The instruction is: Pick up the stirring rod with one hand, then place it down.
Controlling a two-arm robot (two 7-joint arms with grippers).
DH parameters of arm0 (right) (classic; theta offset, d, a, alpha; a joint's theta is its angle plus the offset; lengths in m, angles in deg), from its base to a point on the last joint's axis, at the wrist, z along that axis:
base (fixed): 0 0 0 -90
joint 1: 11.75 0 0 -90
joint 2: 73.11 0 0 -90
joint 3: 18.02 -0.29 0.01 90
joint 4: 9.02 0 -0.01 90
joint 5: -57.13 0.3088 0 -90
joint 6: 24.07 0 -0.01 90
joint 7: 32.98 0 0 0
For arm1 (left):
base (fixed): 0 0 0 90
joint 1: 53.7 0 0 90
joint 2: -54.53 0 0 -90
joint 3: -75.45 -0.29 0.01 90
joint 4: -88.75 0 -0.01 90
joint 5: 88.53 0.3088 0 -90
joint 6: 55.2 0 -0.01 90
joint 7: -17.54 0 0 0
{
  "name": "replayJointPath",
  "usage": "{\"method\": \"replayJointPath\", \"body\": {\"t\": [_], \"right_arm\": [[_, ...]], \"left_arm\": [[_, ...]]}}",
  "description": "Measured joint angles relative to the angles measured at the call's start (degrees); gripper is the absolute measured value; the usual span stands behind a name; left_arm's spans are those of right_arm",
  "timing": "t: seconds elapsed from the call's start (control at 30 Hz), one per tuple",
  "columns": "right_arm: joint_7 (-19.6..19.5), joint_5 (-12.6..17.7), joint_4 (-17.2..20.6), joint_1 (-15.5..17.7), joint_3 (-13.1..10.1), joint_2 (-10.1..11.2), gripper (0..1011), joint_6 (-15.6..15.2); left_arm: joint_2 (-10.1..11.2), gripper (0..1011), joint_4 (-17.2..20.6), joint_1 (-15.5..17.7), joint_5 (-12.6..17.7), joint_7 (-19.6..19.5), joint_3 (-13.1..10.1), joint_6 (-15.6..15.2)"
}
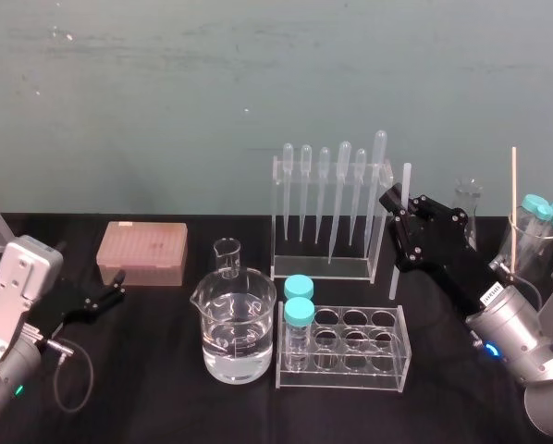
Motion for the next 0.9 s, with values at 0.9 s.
{"method": "replayJointPath", "body": {"t": [0.9], "right_arm": [[0.0,0.0,0.0,0.0,0.0,0.0,71,0.0]], "left_arm": [[0.0,1000,0.0,0.0,0.0,0.0,0.0,0.0]]}}
